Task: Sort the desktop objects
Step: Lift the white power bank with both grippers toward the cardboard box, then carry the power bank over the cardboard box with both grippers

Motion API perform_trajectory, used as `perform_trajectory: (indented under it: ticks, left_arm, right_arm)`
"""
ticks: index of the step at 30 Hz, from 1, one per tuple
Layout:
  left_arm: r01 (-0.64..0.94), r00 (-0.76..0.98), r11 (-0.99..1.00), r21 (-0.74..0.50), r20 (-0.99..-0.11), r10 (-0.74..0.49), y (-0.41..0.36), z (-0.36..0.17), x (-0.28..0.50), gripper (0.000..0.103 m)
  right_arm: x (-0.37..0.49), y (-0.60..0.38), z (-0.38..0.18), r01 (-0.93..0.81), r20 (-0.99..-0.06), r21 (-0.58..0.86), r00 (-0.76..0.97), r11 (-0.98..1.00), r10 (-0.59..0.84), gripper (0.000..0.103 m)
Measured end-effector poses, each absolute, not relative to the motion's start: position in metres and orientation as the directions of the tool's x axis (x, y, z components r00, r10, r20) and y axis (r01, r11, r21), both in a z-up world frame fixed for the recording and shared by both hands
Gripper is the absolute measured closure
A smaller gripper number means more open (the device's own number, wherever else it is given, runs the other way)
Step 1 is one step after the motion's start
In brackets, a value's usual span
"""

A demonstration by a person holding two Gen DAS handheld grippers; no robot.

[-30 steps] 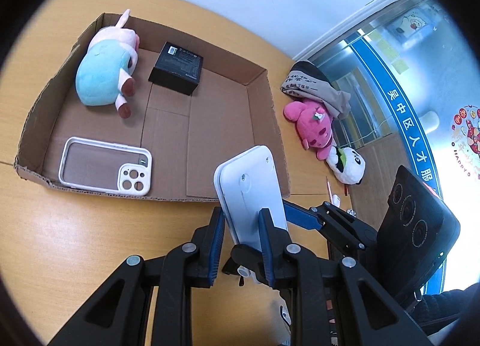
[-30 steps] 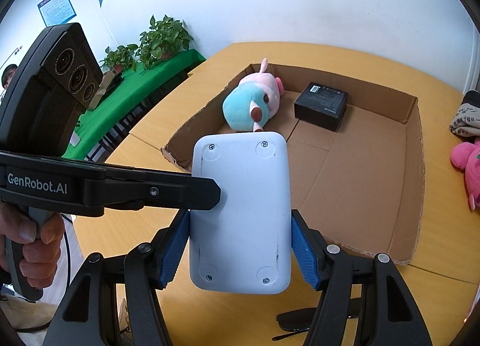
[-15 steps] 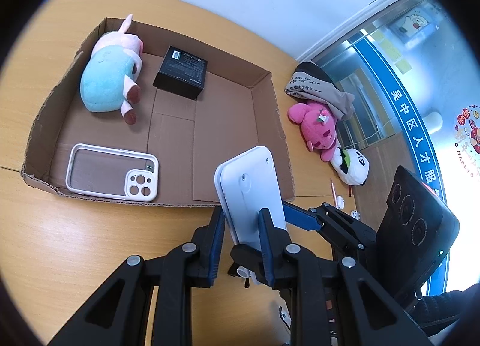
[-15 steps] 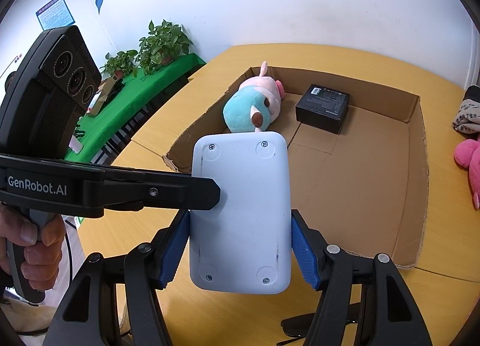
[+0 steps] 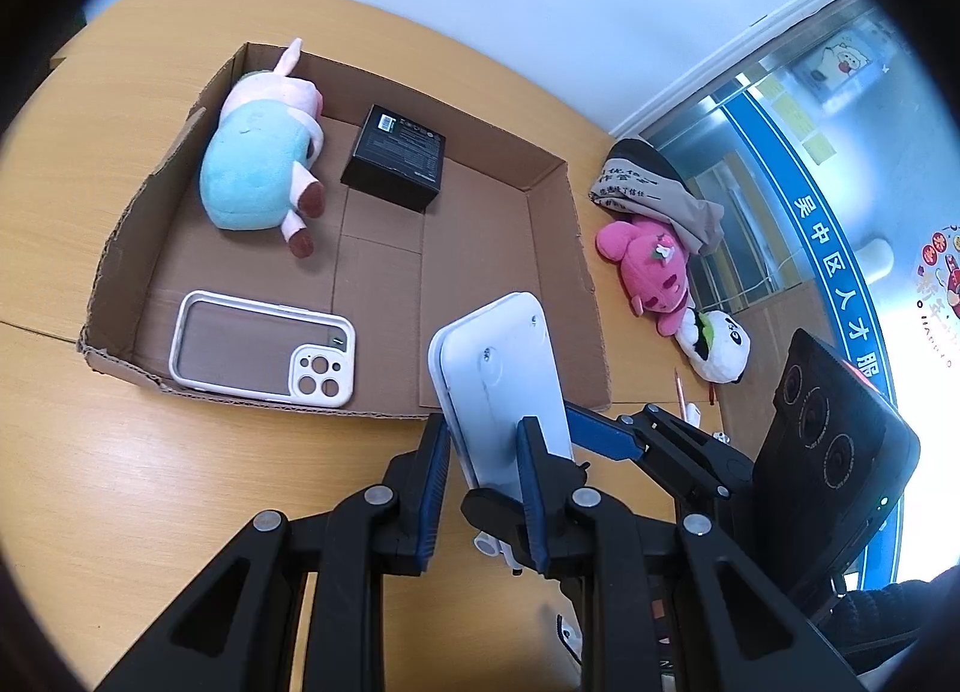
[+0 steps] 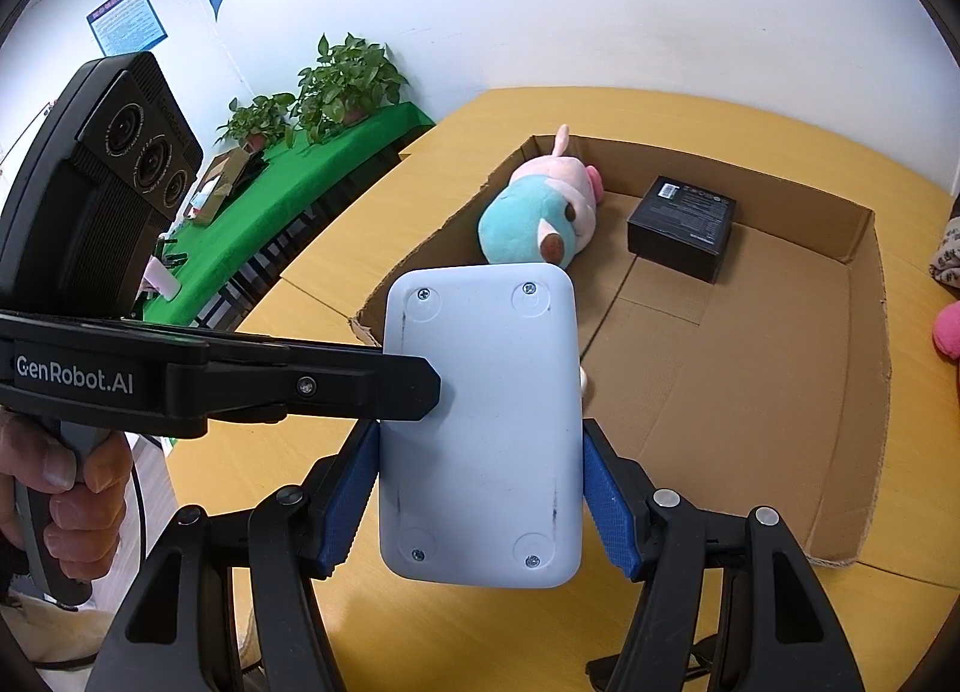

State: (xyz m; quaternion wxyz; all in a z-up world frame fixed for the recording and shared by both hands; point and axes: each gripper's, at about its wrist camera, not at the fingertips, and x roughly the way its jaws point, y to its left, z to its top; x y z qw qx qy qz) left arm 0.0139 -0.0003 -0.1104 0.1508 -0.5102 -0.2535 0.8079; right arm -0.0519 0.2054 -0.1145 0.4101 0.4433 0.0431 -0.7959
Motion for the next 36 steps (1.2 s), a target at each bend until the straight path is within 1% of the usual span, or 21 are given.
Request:
perform_trajectory:
  ticks: [36]
  left_arm:
    - [0.008, -0.420, -0.820, -0.572, -0.746, 0.517, 0.010, -0.118, 0.015, 0.081]
  right_arm:
    - [-0.048, 0.210, -0.119, 0.678, -0.756, 0.292, -0.269, -0.675, -0.597, 0.033]
